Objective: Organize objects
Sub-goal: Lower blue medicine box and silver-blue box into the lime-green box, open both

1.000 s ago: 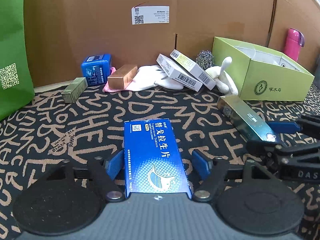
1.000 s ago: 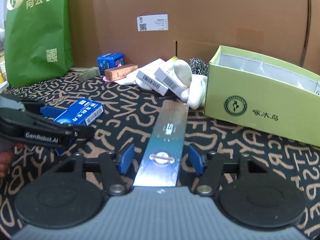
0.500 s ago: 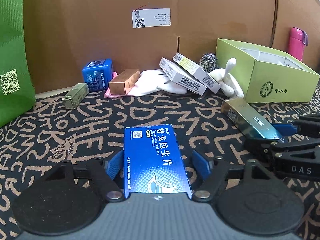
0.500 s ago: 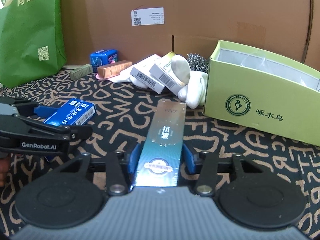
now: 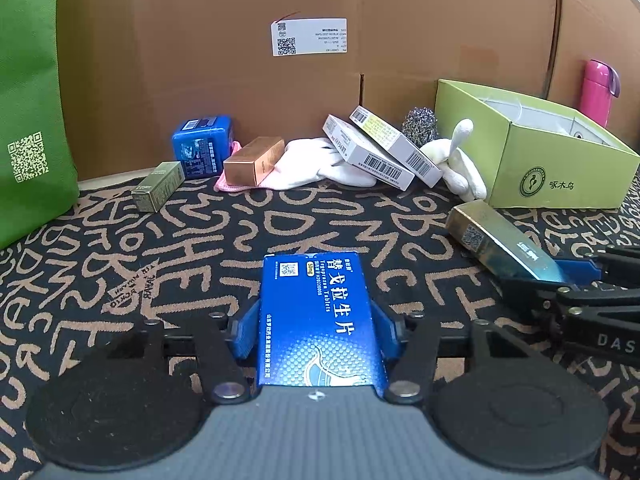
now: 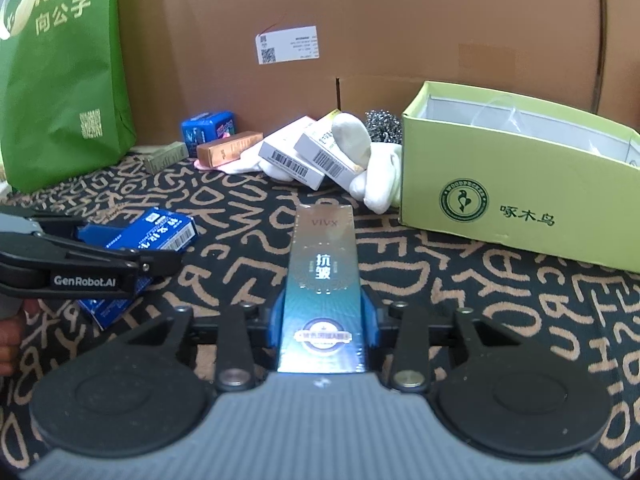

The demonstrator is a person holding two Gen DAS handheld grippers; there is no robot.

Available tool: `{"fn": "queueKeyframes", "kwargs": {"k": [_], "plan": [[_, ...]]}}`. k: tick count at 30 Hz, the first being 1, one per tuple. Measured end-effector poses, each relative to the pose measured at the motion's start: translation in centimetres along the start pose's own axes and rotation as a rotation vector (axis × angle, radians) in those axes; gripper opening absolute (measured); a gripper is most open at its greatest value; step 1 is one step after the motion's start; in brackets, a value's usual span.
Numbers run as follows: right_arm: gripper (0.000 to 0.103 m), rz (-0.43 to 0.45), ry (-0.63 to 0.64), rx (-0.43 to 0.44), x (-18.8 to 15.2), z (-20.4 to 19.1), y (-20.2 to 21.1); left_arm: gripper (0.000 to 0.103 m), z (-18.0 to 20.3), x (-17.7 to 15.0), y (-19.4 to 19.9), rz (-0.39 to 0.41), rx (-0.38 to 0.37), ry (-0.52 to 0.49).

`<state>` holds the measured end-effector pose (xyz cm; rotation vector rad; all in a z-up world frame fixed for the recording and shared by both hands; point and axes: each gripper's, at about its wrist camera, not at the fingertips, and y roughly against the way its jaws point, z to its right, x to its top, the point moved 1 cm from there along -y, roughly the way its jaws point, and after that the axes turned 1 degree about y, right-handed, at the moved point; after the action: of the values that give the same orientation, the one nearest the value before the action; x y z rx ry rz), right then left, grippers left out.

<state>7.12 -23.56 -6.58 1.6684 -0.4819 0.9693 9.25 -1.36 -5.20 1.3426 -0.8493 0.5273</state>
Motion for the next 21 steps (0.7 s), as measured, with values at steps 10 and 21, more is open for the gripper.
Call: {"fn": "queueKeyframes", "kwargs": {"k": [10,21], "plan": [[0.038,0.090,-0.042,0.033,0.7,1.4,3.5,0.061,1.4,1.5,2.3,0.048,-0.045,-0.008],[0.038,0.224,-0.059,-0.077,3.2,5.8,7.7,0.061,7.2,7.0,4.3,0.188,-0.178,-0.109]]}}
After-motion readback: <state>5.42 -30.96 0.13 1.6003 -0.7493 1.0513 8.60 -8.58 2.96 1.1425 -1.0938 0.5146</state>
